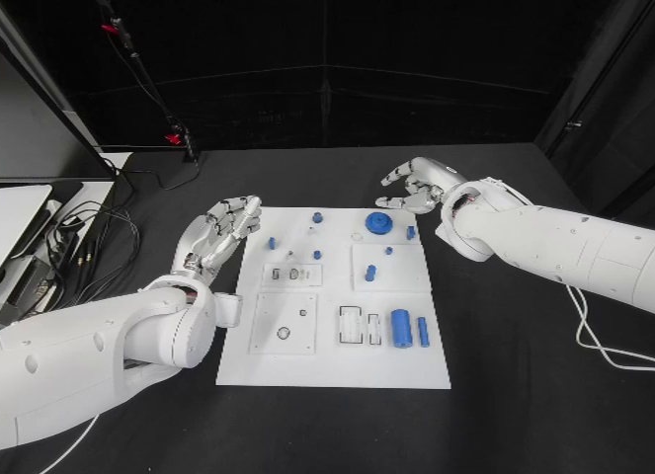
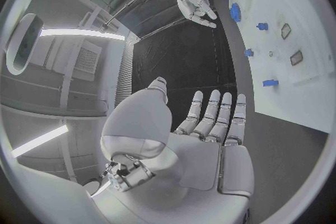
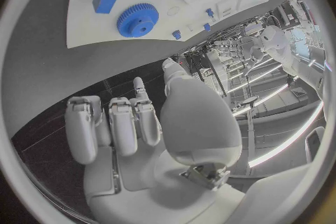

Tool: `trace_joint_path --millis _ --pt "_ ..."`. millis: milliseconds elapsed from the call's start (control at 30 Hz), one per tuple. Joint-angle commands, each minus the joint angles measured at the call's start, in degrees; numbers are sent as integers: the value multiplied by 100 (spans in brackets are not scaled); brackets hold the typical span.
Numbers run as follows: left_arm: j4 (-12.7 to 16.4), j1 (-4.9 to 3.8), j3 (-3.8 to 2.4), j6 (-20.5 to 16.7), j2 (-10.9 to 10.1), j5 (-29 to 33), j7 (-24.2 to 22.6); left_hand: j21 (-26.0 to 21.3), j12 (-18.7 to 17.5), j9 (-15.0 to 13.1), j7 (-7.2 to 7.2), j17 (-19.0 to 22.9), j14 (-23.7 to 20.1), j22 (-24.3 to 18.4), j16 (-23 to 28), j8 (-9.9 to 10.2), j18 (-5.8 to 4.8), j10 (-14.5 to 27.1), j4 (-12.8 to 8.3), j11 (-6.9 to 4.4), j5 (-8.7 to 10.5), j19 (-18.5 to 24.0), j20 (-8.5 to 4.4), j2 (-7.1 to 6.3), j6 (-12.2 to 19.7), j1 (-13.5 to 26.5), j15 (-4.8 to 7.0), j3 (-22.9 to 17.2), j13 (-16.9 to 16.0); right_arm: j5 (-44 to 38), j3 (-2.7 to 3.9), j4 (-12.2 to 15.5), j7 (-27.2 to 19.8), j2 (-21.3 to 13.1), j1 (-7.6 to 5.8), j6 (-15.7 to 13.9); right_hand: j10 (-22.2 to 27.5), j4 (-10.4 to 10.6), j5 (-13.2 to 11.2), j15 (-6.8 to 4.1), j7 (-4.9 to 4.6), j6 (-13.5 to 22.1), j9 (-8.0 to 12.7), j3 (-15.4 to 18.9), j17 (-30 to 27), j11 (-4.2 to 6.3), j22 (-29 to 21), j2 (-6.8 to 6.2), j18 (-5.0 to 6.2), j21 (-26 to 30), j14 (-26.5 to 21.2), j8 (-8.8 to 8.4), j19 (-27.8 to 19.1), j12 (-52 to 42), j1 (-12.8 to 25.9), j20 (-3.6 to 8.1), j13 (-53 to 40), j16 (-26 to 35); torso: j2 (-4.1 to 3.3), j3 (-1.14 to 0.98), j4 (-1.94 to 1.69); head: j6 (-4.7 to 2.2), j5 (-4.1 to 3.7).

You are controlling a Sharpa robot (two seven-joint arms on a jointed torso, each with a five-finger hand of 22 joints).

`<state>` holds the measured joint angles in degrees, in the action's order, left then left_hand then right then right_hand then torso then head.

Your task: Assemble the parts on the task board

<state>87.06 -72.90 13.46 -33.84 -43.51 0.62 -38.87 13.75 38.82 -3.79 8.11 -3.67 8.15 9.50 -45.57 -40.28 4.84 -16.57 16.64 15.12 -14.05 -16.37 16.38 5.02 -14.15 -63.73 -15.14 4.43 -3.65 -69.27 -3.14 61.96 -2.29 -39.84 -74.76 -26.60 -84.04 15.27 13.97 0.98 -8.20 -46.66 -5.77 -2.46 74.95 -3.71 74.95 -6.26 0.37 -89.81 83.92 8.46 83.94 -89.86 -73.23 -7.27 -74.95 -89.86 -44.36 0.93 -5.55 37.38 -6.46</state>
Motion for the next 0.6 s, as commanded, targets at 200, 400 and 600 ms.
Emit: trace_joint_path --millis 200,400,600 --pt "23 -6 -5 50 -19 -33 -1466 28 8 -2 895 -8 -22 6 -15 29 36 -3 4 0 -29 9 -13 36 20 -43 3 25 -9 -167 3 -92 333 90 15 479 -596 -26 366 82 -71 93 -60 -179 1505 -80 1505 -259 -37 -19 608 192 606 -14 -84 -83 -1505 -14 3 6 9 -3 -3" --pt "24 -5 -5 32 -23 -33 -1482 29 9 -2 895 -8 -22 6 -16 29 37 -4 4 0 -30 8 -13 38 20 -45 3 26 -9 -328 3 -80 437 100 30 640 -596 -24 429 141 -93 150 -114 -292 1505 -173 1505 -357 -37 -19 608 349 606 -14 -218 -134 -1505 -14 -3 2 8 20 -22" --pt "22 -5 -5 34 -14 -33 -1494 28 9 -2 895 -8 -22 6 -16 29 37 -4 4 0 -31 9 -13 38 21 -46 4 27 -9 -451 3 -100 458 139 55 727 -596 -35 407 141 -95 136 -158 -347 1505 -190 1505 -366 -37 -19 608 470 606 -14 -311 -147 -1505 -14 3 2 9 34 -41"
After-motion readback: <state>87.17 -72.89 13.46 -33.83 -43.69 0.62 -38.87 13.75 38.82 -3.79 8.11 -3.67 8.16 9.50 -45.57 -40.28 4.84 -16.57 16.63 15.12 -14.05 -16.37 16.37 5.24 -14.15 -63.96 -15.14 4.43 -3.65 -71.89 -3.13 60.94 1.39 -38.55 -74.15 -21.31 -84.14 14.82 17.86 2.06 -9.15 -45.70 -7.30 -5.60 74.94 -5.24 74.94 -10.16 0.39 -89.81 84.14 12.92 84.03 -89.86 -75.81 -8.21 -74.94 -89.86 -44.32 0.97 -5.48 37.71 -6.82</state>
